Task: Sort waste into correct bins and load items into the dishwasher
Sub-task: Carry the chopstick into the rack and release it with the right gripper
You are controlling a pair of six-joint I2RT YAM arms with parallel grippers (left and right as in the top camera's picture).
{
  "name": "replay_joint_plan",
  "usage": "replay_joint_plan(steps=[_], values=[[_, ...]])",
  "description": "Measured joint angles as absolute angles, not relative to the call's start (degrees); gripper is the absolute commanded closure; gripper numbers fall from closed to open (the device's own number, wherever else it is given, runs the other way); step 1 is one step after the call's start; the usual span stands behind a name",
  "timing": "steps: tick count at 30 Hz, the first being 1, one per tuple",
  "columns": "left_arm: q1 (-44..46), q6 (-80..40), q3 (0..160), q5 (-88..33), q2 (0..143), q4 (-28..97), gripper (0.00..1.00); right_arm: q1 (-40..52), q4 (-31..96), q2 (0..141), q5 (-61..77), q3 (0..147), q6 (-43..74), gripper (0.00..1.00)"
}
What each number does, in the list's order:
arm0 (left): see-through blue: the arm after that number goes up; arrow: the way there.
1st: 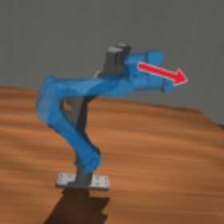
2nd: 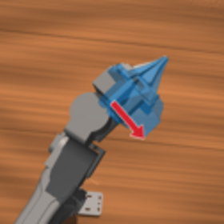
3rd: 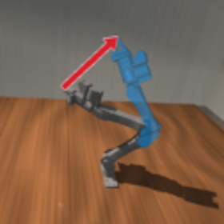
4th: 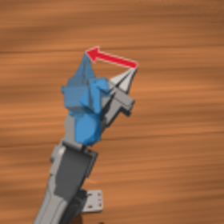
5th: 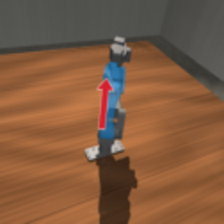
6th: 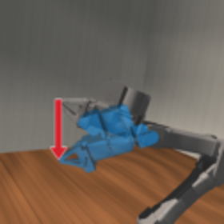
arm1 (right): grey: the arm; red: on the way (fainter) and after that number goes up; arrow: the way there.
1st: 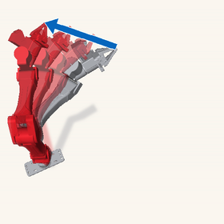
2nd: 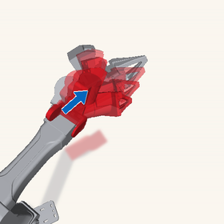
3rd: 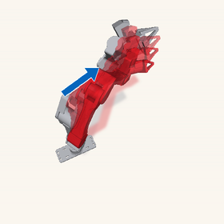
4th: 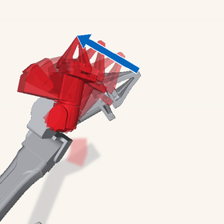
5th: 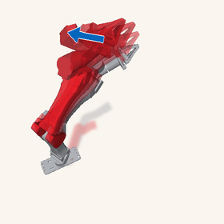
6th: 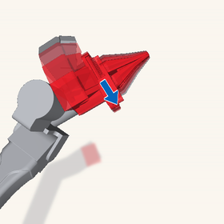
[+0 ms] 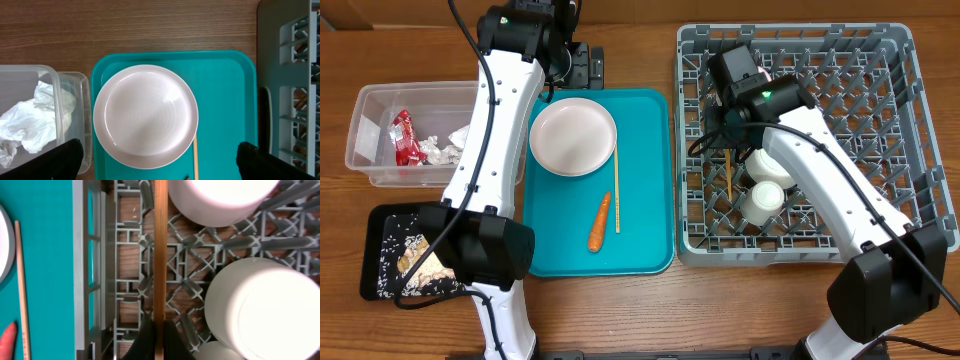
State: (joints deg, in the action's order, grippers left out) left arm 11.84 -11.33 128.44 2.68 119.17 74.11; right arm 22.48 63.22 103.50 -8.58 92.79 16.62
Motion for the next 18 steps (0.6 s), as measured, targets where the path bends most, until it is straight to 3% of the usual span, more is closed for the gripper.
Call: replay_joint_plan(steps=[18], values=[[11.84,-11.33,128.44,2.68,119.17,73.23,0.00,21.76,56.51,103.50,-6.07,84.95,14.96,0.95]])
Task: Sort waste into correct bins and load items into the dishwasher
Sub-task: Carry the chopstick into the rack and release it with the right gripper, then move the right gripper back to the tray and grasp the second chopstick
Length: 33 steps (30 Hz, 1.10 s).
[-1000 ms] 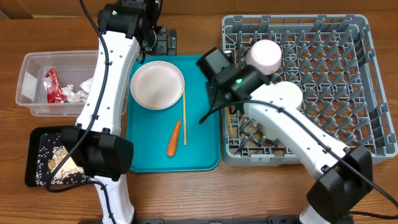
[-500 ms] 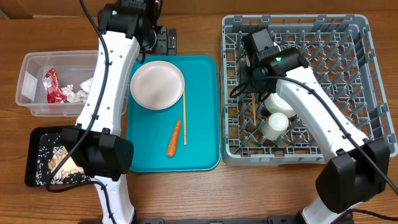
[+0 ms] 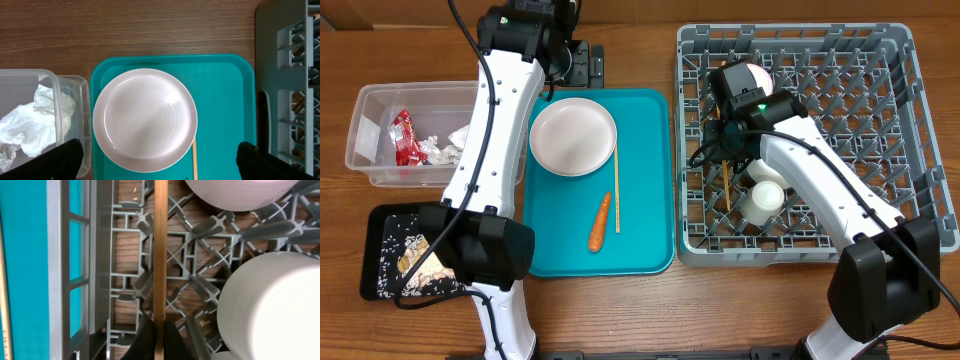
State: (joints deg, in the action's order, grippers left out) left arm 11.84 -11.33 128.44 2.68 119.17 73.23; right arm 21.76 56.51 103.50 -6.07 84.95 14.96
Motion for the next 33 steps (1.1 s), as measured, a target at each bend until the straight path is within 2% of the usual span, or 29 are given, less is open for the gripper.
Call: replay_joint_plan(steps=[3,8,18,28,33], values=[[11.84,-11.33,128.44,2.68,119.17,73.25,0.00,21.76,56.53,103.50,-6.72,84.95,14.90,0.85],[11.84,-11.33,128.44,2.68,119.17,73.23,0.00,21.74,56.55,103.50,-7.14,84.95,14.85,0.76],[11.84,-11.33,128.44,2.68,119.17,73.25,0.00,21.74,56.14,103.50,-6.20,84.95,14.79,0.75],[11.84,-11.33,128.44,2.98,119.17,73.25,0.00,23.29,50.78,103.50,10.37,84.95,17.41,0.75],[10.44,-12.08,128.46,2.81,119.17,75.02,0.00,27.73,48.12,103.50,12.60,84.97,19.59,0.67]])
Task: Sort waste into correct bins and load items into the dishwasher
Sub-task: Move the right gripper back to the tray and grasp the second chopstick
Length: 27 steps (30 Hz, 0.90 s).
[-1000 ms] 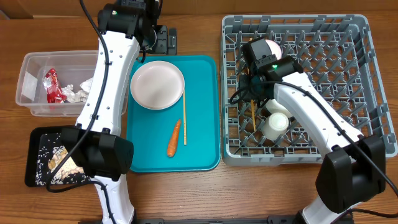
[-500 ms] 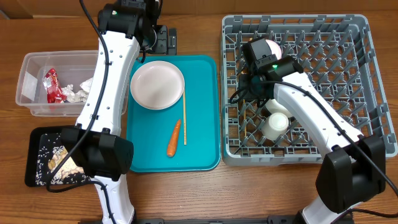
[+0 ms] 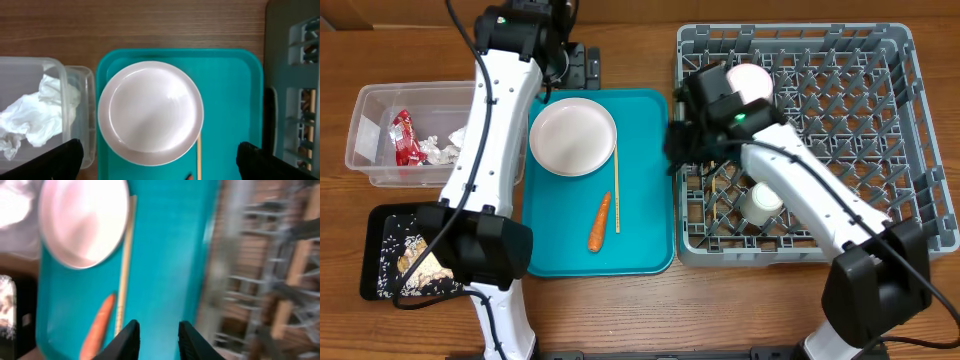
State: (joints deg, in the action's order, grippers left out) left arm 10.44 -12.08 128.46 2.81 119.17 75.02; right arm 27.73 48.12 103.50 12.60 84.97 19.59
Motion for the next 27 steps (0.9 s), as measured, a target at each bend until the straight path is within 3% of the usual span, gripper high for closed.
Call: replay_joint_plan(steps=[14,24,27], values=[[-7.62,-12.91,128.46,-1.52,119.17,81.71,0.00,40.34,39.51,103.50,2.61,84.97,27.20,0.64],[-9.74,-12.95,128.46,-3.49,119.17,83.64,0.00,43.13,36.95,110.50,-2.07,84.97,28.25,0.65],[-9.74,-12.95,128.46,-3.73,119.17,83.77,0.00,43.16,36.38,114.54,-2.59,84.97,28.40,0.70]])
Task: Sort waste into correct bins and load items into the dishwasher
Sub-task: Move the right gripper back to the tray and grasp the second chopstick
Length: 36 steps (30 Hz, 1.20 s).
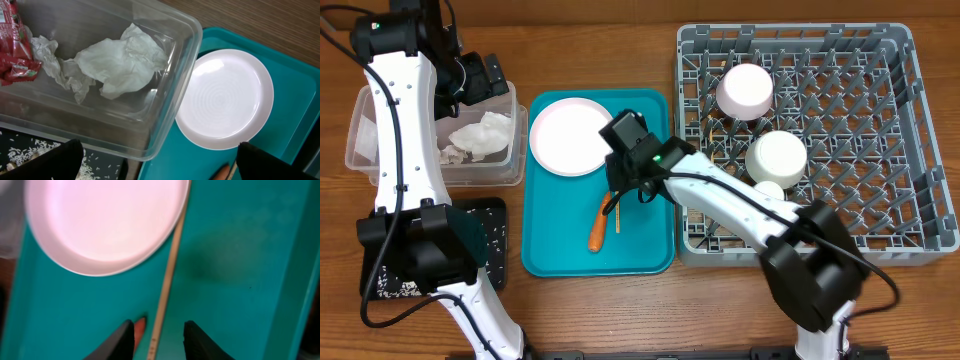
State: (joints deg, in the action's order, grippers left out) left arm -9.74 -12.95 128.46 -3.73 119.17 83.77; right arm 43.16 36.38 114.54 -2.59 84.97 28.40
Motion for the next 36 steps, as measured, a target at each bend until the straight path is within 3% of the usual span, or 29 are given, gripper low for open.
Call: replay_joint_plan(steps=[30,36], values=[[-9.74,-12.95,128.46,-5.41,119.17,84.12,0.00,45.52,29.65,122.98,-5.48,85.12,28.45,0.70],[-9.74,-12.95,128.46,-5.41,119.17,84.23,0.00,45.45,29.67,123.20,-7.90,85.12,28.49,0.91]])
